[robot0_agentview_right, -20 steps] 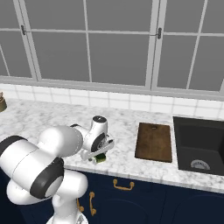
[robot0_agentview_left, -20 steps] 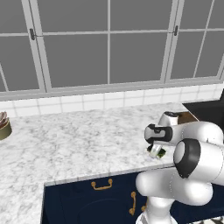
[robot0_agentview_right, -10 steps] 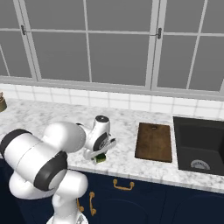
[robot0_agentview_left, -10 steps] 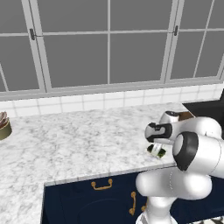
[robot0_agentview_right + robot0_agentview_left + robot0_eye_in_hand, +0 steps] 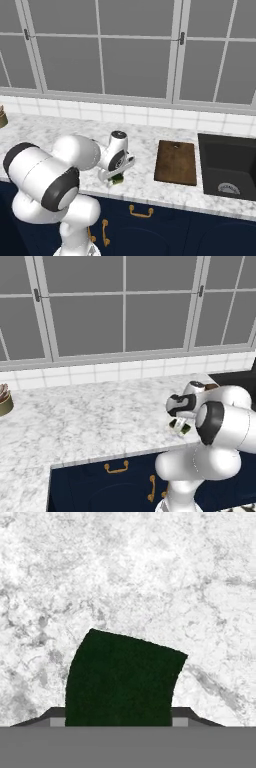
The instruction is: Pick up the sponge from the counter and clean the cutting board by briefly scrubbing or pressing down on the cutting board. Once finished, release the sponge.
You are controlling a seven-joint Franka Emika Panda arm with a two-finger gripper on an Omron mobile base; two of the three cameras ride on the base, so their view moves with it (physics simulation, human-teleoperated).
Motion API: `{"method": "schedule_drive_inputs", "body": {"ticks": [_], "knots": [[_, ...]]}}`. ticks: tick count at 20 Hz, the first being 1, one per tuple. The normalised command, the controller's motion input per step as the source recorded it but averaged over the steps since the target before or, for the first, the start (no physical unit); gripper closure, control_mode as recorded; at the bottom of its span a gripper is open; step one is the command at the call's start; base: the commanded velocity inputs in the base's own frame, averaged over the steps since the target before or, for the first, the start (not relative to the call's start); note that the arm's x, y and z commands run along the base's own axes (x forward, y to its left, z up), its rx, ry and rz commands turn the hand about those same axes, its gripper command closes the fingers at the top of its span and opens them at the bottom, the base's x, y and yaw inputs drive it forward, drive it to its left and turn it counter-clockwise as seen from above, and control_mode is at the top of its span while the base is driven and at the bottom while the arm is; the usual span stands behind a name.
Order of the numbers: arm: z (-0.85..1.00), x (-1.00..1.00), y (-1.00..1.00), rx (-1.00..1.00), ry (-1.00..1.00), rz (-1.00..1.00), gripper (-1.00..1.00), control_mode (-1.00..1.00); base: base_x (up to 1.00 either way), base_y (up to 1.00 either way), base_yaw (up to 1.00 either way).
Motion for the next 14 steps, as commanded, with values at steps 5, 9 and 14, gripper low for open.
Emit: {"method": "schedule_drive_inputs", "body": {"ticks": [5,9,14], "knots": [[0.50,-0.04,-0.14,-0.01,-0.08,-0.28,1.00,-1.00,0.00,0.00,0.00],[0.67,0.02,-0.50,0.00,0.00,-0.44,1.00,-1.00,0.00,0.00,0.00],[0.11,0.14,-0.63,0.00,0.00,-0.52,1.00,-1.00,0.00,0.00,0.00]]}}
